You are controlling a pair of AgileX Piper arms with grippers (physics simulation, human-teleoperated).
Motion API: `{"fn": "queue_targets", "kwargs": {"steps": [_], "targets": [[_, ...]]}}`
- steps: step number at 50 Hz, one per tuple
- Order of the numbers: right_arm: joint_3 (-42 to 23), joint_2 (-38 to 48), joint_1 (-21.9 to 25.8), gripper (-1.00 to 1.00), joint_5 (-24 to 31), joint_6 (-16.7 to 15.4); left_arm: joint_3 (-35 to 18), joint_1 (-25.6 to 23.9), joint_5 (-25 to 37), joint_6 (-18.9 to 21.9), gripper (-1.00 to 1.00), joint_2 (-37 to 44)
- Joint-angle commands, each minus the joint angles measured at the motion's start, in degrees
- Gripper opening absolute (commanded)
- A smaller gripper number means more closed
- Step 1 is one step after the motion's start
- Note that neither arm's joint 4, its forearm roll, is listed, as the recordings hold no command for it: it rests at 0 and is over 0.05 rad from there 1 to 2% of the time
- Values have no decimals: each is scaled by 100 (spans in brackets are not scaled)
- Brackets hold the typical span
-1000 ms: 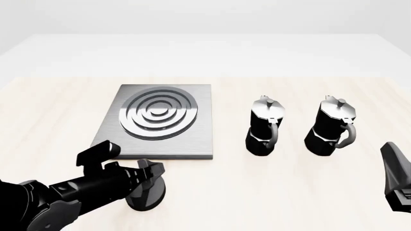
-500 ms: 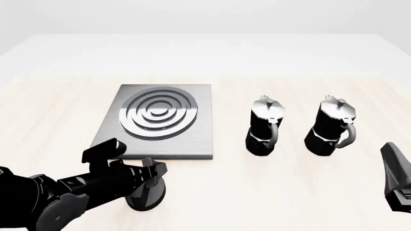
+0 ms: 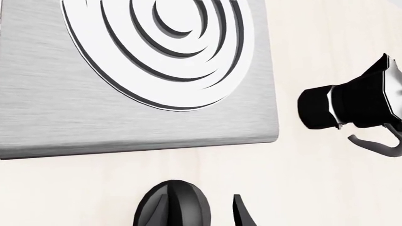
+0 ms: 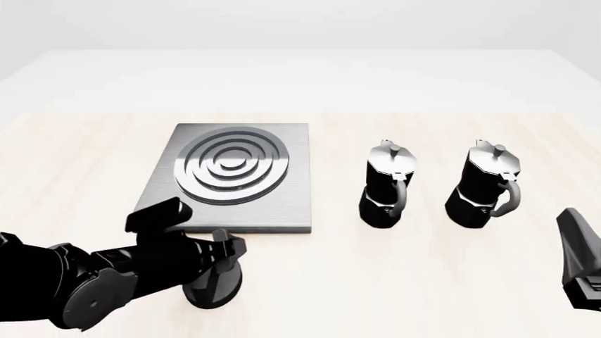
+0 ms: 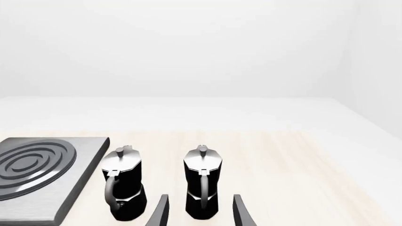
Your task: Turn off the stove.
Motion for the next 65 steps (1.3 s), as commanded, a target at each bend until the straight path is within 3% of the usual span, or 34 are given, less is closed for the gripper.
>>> {"fn": "queue_targets", "kwargs": {"steps": [1,25,48,65], "targets": [[-3,15,3,100,-13,4,-873,-453,-104,-321,100,-56],[2,396,29,100,-425,9,-2004,-136,1340,195,100,-1019],[16,1016,44,100,-1088,-35,-2350,-258,1656,159,100,-1347],[5,867,104,100,-969,-55,-2513,97,2342,485,100,-2119]]}}
